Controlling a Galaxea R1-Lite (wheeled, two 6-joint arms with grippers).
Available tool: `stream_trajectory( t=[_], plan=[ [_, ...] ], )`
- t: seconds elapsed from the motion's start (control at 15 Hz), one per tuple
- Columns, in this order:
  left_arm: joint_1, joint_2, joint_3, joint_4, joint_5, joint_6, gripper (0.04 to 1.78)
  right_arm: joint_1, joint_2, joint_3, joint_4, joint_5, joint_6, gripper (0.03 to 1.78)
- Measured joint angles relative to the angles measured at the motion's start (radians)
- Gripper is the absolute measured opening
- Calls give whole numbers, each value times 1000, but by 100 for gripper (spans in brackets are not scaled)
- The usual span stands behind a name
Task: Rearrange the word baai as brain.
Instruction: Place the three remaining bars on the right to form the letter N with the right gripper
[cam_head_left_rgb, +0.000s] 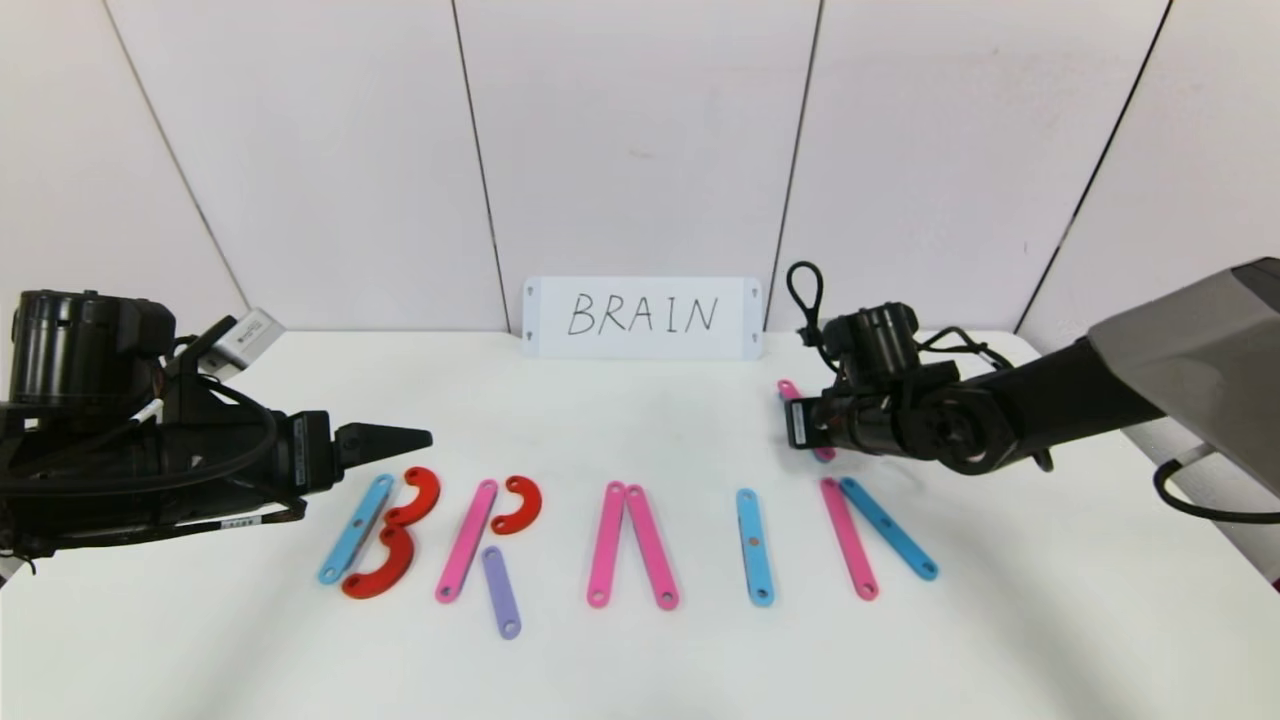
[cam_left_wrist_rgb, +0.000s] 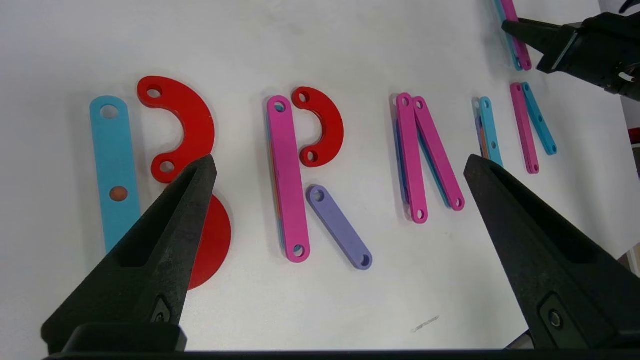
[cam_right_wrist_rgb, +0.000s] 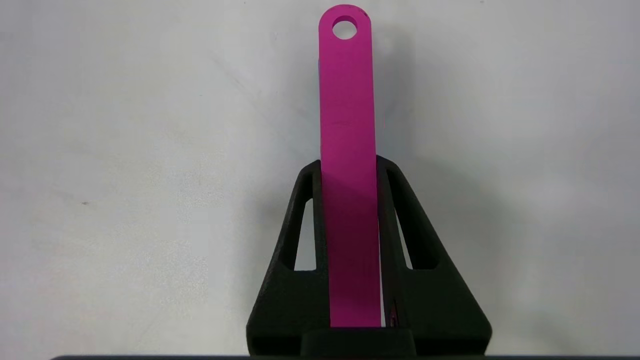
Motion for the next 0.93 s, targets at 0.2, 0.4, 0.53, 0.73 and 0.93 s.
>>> stream_trajectory(
  t=[0.2, 0.4, 0.53, 0.73, 0.93],
  plan=[
    [0, 0, 0, 0, 0, 0, 174, -14, -82, 82, -4, 0, -2, 30],
    [0, 0, 1, 0, 0, 0, 174, -40, -174, 211, -13, 1, -2, 30],
    [0, 0, 1, 0, 0, 0, 174, -63, -238, 301, -18, 7, -1, 30],
    [-1, 1, 1, 0, 0, 0, 174, -92, -320, 410, -23, 12, -1, 30],
    [-3, 2, 3, 0, 0, 0, 174, -110, -363, 494, -36, 13, 0, 30]
  ],
)
